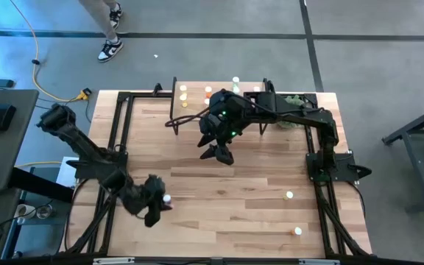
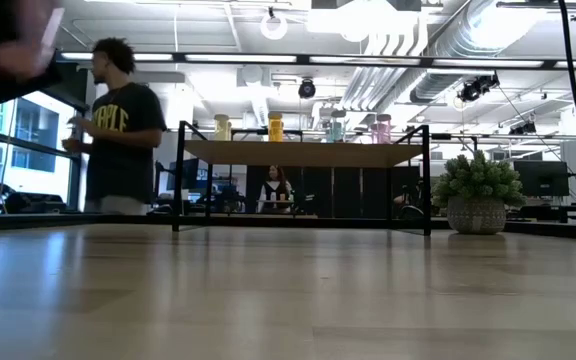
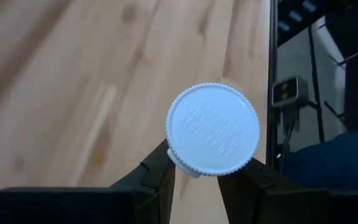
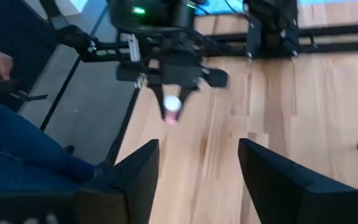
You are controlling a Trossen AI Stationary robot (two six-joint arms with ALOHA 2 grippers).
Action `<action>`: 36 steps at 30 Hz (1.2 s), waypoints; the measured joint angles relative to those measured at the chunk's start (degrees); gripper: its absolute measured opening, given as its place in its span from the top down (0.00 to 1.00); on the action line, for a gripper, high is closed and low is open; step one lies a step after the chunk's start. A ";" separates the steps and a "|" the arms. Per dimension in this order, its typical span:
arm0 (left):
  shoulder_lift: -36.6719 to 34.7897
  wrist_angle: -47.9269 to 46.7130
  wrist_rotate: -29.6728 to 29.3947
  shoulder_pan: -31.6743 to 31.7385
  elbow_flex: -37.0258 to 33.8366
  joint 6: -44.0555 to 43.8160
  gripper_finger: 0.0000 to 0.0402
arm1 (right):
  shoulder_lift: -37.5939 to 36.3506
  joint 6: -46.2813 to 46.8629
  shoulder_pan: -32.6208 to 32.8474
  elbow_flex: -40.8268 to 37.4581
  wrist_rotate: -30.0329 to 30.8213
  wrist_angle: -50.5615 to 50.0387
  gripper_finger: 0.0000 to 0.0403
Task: Pick and place medicine bottles onto shelf by color
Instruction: Put the pink pill bottle on the shelf aligned with the other pink pill bottles
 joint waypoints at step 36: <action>-8.35 -13.29 8.74 23.39 14.23 38.65 0.77 | 8.33 1.53 4.36 -0.02 8.22 13.18 0.43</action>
